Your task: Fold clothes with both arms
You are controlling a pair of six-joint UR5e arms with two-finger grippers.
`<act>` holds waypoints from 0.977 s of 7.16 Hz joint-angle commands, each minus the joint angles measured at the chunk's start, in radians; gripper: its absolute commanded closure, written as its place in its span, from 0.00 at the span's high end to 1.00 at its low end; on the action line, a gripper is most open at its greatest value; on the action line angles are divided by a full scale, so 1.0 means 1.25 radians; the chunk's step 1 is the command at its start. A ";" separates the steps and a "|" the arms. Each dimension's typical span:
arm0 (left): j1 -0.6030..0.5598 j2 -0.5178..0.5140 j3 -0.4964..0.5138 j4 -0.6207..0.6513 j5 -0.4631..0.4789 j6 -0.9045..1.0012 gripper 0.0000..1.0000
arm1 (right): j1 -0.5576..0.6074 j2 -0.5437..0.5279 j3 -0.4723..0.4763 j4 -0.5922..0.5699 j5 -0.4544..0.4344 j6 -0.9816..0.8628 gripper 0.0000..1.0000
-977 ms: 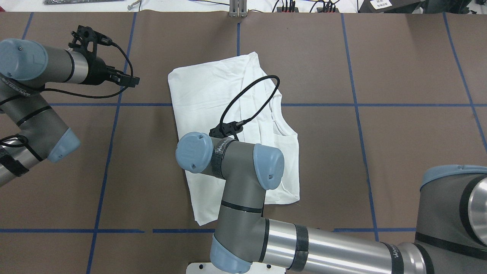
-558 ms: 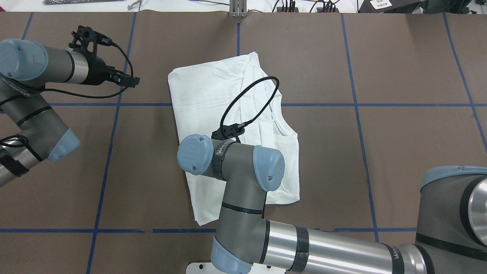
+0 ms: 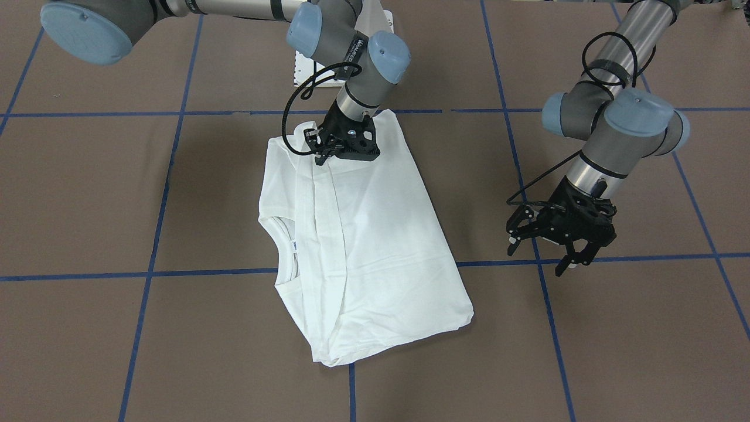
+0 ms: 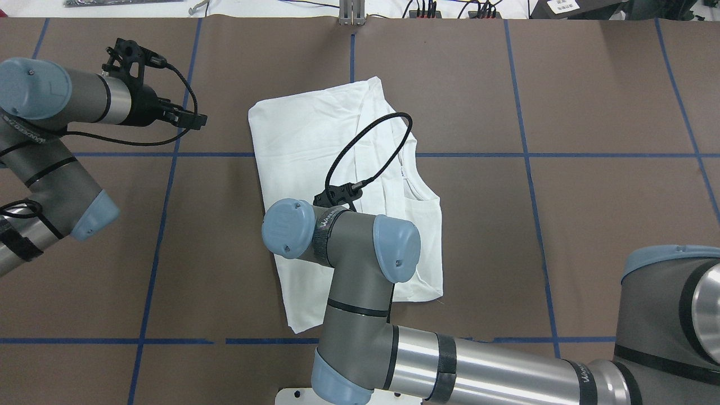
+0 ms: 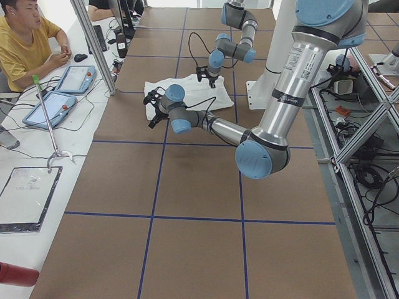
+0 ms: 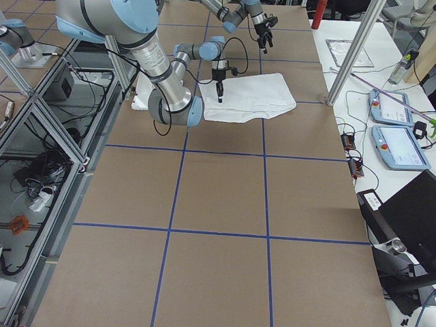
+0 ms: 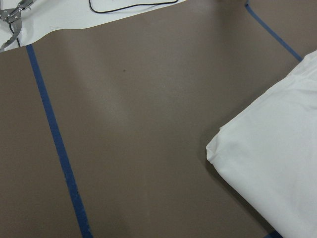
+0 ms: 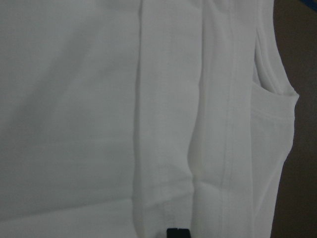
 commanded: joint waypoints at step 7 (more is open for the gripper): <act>0.001 0.000 -0.001 -0.001 0.000 0.000 1.00 | -0.022 -0.003 -0.001 0.004 0.002 0.018 0.55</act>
